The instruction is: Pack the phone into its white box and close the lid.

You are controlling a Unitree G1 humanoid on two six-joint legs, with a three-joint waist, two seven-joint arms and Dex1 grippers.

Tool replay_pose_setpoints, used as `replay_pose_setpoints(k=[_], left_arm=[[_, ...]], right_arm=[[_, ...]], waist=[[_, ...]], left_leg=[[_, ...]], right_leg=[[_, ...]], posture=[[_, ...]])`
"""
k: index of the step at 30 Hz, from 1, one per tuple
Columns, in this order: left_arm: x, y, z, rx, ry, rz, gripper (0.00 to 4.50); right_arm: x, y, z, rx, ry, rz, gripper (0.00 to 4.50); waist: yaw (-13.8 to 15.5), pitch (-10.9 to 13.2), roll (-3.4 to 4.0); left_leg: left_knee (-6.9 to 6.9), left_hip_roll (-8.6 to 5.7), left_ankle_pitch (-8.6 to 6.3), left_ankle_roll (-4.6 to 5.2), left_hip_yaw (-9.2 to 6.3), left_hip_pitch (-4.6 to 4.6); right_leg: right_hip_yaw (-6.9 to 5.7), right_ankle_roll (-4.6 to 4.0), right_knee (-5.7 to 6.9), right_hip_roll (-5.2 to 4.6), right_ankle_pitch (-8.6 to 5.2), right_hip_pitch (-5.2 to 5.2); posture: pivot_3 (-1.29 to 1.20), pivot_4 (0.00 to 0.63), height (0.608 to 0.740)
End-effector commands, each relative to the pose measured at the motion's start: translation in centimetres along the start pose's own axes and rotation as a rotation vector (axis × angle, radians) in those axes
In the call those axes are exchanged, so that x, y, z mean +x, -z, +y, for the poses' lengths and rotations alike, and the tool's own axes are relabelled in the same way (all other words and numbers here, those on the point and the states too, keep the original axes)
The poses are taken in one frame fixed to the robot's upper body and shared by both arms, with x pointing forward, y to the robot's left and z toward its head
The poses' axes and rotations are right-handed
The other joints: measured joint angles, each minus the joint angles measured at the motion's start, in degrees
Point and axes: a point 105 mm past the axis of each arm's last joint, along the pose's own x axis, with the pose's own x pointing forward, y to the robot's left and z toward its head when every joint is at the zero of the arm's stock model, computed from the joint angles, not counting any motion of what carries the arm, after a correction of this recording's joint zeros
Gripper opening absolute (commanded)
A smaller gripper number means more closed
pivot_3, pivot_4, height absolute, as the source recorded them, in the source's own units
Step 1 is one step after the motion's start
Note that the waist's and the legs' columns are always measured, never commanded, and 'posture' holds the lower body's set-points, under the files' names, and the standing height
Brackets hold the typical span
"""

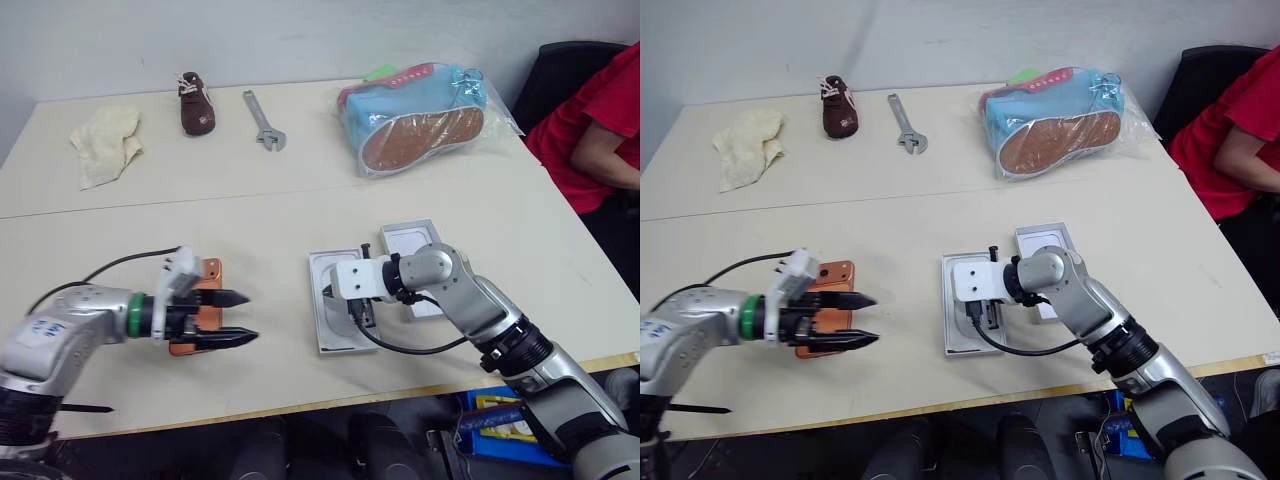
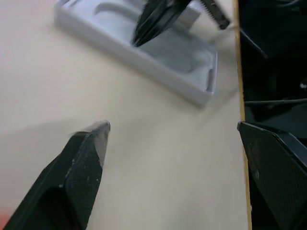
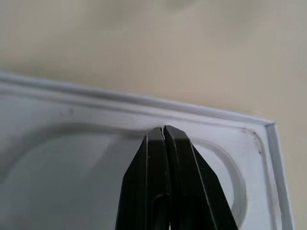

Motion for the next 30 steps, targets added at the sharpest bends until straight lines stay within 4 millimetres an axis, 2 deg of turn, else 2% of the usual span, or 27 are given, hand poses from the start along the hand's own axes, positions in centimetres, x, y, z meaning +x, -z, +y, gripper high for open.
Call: replay_pose_setpoints(k=[1, 4, 6, 12, 14, 18, 22, 25, 30], left_arm=[[-4.9, -0.1, 0.9, -0.196, -0.078, -0.072, 4.50], [-7.3, 0.2, 1.3, -0.304, -0.145, -0.103, 4.50], [-8.8, 0.9, 1.2, -0.395, -0.194, -0.095, 4.50], [-9.2, 3.7, 2.8, -0.526, -0.381, 0.003, 4.50], [-8.3, 4.2, 3.3, -0.581, -0.407, 0.011, 4.50], [-5.4, 5.4, 3.5, -0.632, -0.409, 0.101, 4.50], [-2.3, 5.9, 3.3, -0.646, -0.379, 0.160, 4.50], [-0.3, 6.5, 3.4, -0.649, -0.366, 0.199, 4.50], [3.9, 6.6, 3.2, -0.665, -0.294, 0.237, 4.50]], right_arm=[[0.5, -4.4, -0.7, -0.035, -0.017, -0.155, 0.04], [1.6, -5.2, -0.3, -0.051, -0.058, -0.183, 0.04], [3.1, -5.2, 0.2, -0.084, -0.095, -0.181, 0.04], [6.0, -4.9, 1.5, -0.166, -0.176, -0.165, 0.04], [6.9, -4.5, 1.6, -0.208, -0.186, -0.139, 0.04], [8.0, -3.8, 1.4, -0.234, -0.182, -0.105, 0.04], [8.7, -3.4, 1.5, -0.246, -0.188, -0.094, 0.04], [8.9, -3.5, 1.5, -0.239, -0.185, -0.096, 0.04], [9.0, -3.3, 1.3, -0.223, -0.180, -0.092, 0.04]], waist=[[-0.26, 0.00, -0.02], [-0.11, -0.01, -0.03], [0.17, -0.03, -0.09], [0.58, -0.05, -0.15], [0.59, -0.05, -0.13], [0.84, -0.07, -0.15], [1.10, -0.30, 0.46], [1.15, -0.37, 0.66], [2.32, -0.92, 1.49]], left_leg=[[-0.01, 0.02, 0.00, -0.01, -0.01, 0.01], [-0.03, 0.06, -0.04, -0.05, -0.03, 0.02], [0.00, 0.03, -0.07, -0.01, -0.01, 0.00], [0.01, -0.07, -0.12, 0.04, 0.00, 0.00], [0.00, -0.07, -0.11, 0.01, 0.03, 0.00], [0.06, -0.12, -0.06, -0.07, -0.01, 0.02], [0.05, -0.25, -0.02, -0.07, 0.00, 0.24], [-0.09, -0.33, -0.17, -0.15, 0.01, 1.07], [0.00, -0.57, -0.08, -0.08, -0.01, 1.17]], right_leg=[[-0.02, -0.04, 0.05, 0.00, -0.02, -0.03], [-0.16, -0.12, 0.17, -0.01, -0.06, -0.09], [-0.17, -0.12, 0.25, -0.06, -0.07, -0.13], [-0.19, -0.13, 0.30, -0.17, -0.07, -0.19], [-0.19, -0.13, 0.37, -0.16, -0.07, -0.25], [-0.25, -0.13, 0.81, -0.17, -0.07, -0.43], [-0.24, -0.13, 0.78, -0.26, -0.07, -0.18], [-0.23, -0.14, 0.58, -0.32, -0.08, 0.39], [-0.16, -0.11, 0.67, -0.47, -0.07, 0.48]], posture=[[0.00, 0.150, 0.740], [0.00, 0.150, 0.740], [0.00, 0.150, 0.740], [0.00, 0.150, 0.740], [0.00, 0.150, 0.740], [0.00, 0.150, 0.740], [0.00, 0.150, 0.740], [0.00, 0.150, 0.740], [0.00, 0.150, 0.740]])
